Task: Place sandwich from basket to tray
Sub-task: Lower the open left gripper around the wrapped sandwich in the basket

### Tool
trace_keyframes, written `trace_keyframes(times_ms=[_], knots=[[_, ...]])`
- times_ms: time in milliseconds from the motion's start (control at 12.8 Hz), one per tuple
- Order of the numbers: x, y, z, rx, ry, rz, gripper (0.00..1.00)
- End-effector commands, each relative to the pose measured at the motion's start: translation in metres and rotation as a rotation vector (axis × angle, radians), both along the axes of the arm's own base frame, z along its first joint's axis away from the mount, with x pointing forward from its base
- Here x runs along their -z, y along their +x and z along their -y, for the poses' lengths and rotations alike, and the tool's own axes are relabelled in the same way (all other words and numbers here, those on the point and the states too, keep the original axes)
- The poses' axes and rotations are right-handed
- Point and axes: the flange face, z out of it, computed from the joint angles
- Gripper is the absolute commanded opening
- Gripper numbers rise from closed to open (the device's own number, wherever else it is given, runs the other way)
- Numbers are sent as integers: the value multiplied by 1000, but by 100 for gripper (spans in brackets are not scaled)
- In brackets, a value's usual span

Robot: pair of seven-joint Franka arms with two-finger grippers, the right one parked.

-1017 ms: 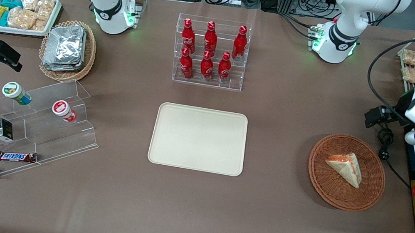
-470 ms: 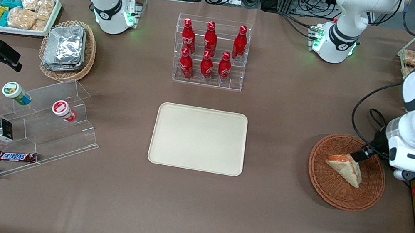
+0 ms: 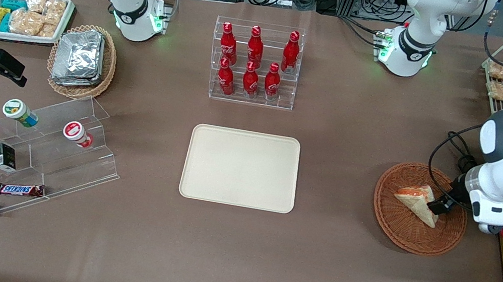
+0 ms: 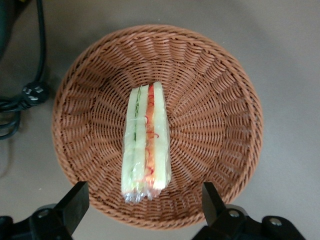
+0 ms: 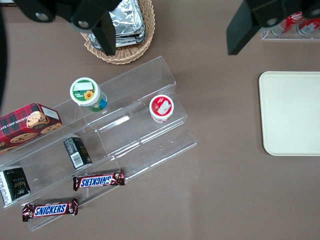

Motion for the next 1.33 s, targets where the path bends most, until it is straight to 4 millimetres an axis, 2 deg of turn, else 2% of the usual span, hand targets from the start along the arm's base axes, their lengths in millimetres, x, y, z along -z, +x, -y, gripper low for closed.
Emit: trace_keyframes(times_ms=[0,235,704,861,1017,1096,1252], knots=[[17,3,3,-33,8,0,100],[36,7,3,-38,6,14,100],[72,-9,5,-58,-8,-5,99],[81,-11,6,-70,-8,-19,89],[85,-10,6,-70,-9,-13,88],[87,-11,6,-71,-9,-16,83],[89,-11,7,-73,-8,-20,57]])
